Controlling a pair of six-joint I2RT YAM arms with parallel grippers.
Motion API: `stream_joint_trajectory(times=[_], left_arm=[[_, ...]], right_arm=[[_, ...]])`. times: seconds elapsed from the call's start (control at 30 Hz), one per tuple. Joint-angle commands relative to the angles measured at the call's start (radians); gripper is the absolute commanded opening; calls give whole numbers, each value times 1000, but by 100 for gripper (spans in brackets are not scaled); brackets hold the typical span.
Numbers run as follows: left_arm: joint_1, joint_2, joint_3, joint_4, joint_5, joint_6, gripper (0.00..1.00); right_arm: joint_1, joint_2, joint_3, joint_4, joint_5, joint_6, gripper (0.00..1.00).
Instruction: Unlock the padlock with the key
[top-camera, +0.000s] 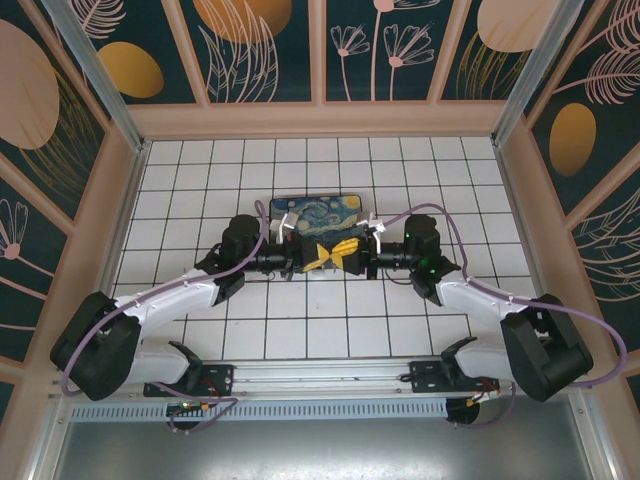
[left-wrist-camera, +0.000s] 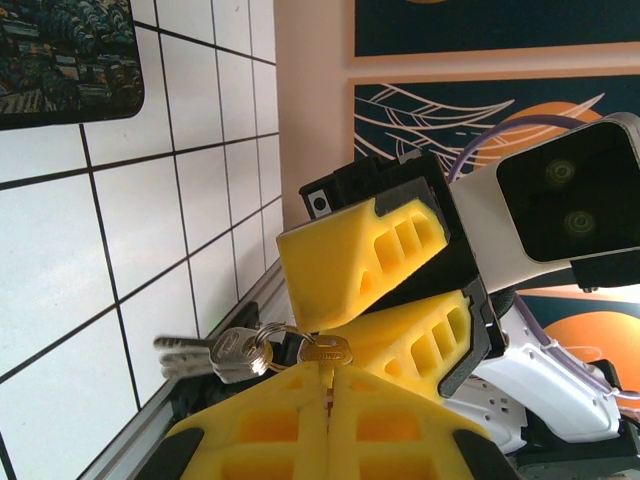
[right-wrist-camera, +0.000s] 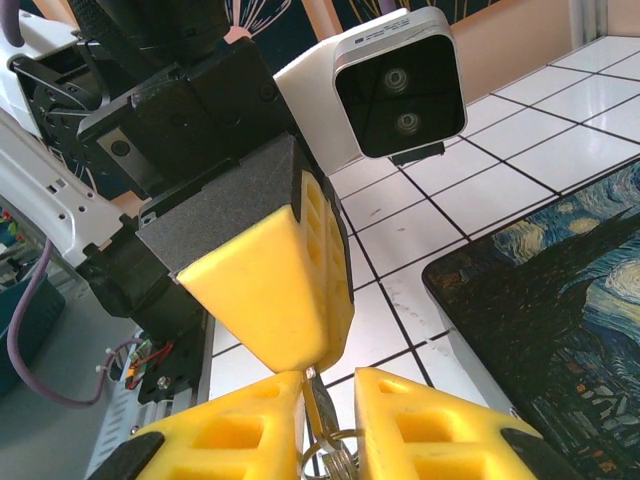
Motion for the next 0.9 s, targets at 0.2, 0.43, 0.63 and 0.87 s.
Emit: stream_joint_trajectory(times=[0.2, 0.43, 0.63, 0.87], left_arm=[[13, -22, -21, 79, 21, -43, 0], [14, -22, -35, 123, 21, -72, 0], [16, -30, -45, 130, 17, -81, 0], [20, -40, -63, 153, 10, -99, 0]], right_arm=[[4, 5, 11, 81, -70, 36, 8], [7, 24, 12, 87, -101, 49, 10], [0, 31, -2, 135, -104, 76, 15], [-8, 30, -10, 148, -126, 91, 12]])
